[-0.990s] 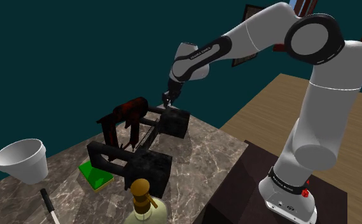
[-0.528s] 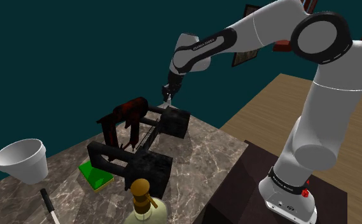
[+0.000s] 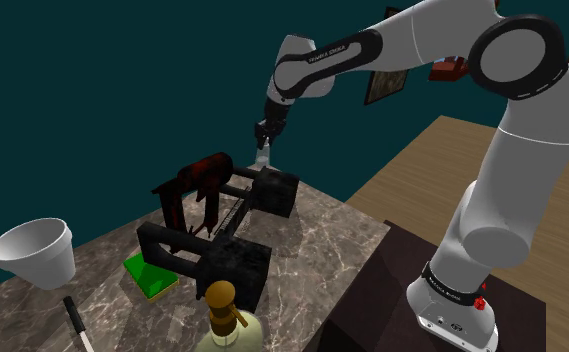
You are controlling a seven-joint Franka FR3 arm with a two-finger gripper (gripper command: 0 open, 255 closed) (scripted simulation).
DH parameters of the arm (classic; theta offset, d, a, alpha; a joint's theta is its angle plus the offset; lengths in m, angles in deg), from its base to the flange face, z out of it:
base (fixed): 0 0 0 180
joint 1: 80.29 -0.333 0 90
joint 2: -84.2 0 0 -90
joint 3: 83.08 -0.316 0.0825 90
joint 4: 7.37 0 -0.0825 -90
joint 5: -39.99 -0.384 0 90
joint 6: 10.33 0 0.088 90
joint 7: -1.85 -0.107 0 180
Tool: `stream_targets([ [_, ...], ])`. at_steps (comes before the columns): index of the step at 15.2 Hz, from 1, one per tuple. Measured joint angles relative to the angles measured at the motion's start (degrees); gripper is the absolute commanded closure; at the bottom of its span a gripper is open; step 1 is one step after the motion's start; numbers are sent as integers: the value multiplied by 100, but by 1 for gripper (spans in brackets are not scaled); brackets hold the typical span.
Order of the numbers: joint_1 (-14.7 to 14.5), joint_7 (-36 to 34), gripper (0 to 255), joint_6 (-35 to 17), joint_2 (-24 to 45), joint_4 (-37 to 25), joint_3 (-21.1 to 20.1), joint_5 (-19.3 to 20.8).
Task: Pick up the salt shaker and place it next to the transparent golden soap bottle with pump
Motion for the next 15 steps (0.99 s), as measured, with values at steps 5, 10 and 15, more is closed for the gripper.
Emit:
stream_targets([
  [5, 9, -55, 255, 366, -86, -281, 13, 49],
  [10, 13, -117, 255, 744, -158, -591, 20, 94],
  [15, 6, -195, 255, 1113, -232, -893, 16, 136],
])
